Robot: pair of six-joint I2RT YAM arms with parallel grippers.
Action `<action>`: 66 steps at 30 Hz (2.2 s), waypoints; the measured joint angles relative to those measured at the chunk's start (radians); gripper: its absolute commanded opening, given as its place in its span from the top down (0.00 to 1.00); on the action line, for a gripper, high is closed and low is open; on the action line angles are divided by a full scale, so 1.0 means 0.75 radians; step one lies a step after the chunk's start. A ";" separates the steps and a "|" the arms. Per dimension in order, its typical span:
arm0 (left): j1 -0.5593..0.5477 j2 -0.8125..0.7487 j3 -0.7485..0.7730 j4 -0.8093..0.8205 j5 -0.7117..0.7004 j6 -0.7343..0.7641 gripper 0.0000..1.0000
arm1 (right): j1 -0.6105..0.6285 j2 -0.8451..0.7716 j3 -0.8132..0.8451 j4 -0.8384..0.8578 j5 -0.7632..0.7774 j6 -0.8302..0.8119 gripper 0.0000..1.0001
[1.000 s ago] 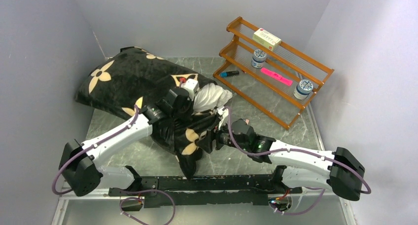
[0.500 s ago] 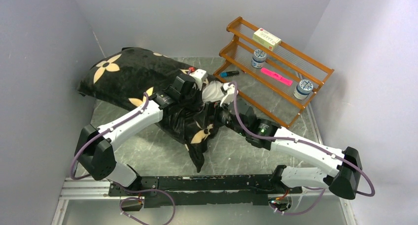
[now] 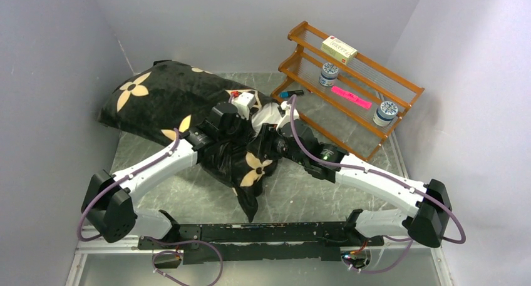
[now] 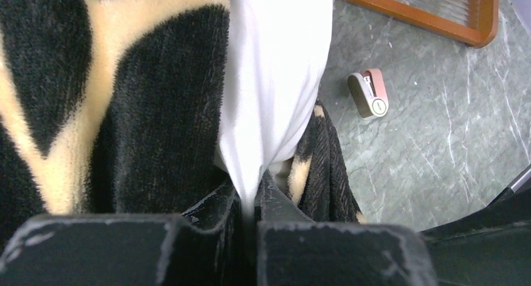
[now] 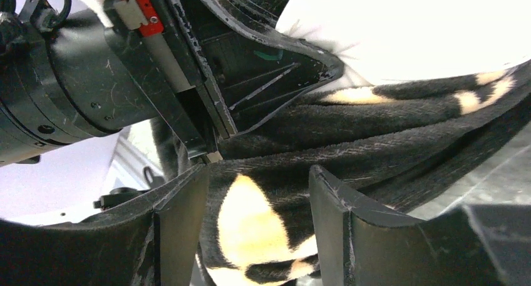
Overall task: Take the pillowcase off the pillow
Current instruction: Remove the pillow from the pillowcase.
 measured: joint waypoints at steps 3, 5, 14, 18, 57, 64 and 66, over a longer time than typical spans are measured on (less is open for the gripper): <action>0.001 -0.035 -0.046 0.035 0.001 0.003 0.95 | -0.011 0.015 -0.003 0.012 -0.061 0.044 0.42; 0.002 -0.047 -0.073 0.053 0.003 0.008 0.95 | -0.018 0.033 -0.007 0.029 -0.103 0.070 0.44; 0.015 -0.058 -0.116 0.082 0.011 0.041 0.95 | -0.056 0.135 -0.027 0.130 -0.284 0.179 0.54; 0.017 -0.058 -0.118 0.084 0.003 0.052 0.95 | -0.065 0.149 -0.028 0.146 -0.317 0.198 0.56; -0.009 -0.095 -0.134 0.096 -0.055 0.055 0.95 | -0.278 0.065 -0.125 0.140 -0.398 -0.019 0.44; -0.009 -0.095 -0.134 0.095 -0.048 0.065 0.95 | -0.240 0.200 -0.068 0.176 -0.448 0.031 0.44; -0.009 -0.095 -0.134 0.095 -0.047 0.066 0.95 | -0.237 0.205 -0.058 0.177 -0.455 0.044 0.43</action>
